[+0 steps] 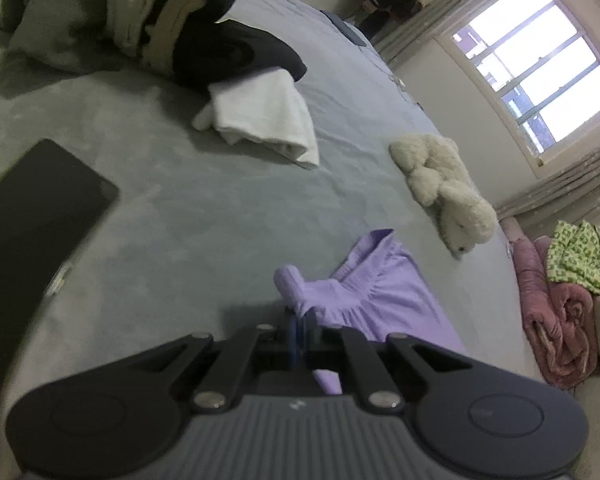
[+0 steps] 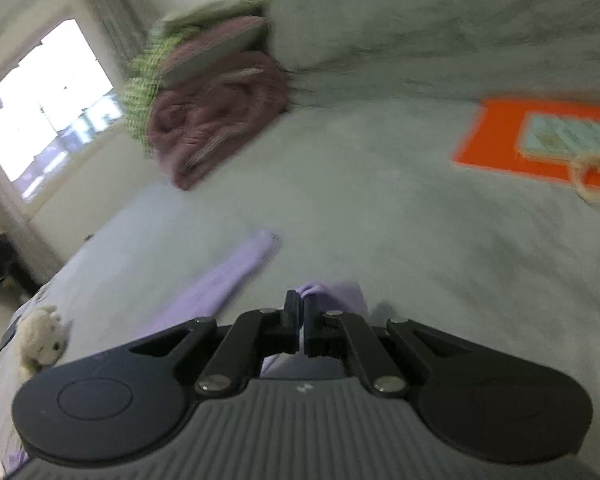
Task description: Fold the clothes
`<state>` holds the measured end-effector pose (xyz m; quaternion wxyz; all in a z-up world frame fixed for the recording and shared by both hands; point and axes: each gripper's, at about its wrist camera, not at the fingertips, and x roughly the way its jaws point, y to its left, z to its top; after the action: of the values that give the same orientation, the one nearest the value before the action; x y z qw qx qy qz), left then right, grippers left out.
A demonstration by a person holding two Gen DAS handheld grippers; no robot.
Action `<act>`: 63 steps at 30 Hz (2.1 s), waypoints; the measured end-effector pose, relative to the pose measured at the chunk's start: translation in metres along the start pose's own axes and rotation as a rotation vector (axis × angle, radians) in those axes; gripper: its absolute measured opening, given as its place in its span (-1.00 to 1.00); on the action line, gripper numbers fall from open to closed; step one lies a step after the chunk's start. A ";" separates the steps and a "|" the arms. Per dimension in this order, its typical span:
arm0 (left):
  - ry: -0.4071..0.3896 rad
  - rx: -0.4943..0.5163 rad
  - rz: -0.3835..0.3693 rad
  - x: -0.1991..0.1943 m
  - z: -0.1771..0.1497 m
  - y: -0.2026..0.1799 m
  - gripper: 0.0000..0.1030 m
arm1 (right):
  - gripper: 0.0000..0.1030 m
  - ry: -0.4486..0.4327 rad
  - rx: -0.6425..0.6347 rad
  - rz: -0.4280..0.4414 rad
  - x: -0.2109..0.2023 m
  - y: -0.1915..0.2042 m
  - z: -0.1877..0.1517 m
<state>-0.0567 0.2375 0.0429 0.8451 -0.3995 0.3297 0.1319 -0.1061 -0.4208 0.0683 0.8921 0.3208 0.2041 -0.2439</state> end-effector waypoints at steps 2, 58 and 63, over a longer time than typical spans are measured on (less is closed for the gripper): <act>0.021 0.019 0.027 0.003 -0.001 0.005 -0.95 | -0.99 0.009 0.026 -0.042 -0.008 -0.009 -0.007; 0.006 0.431 0.125 0.008 -0.017 -0.047 -0.32 | -0.73 0.385 -0.429 0.167 0.033 -0.047 0.008; -0.004 0.440 0.126 0.008 -0.019 -0.049 -0.30 | -0.94 0.422 -0.659 0.136 0.038 -0.027 -0.011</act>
<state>-0.0355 0.1915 0.0579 0.9026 -0.1838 0.3733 0.1101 -0.0934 -0.4433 0.0278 0.9000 0.0733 0.4284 -0.0343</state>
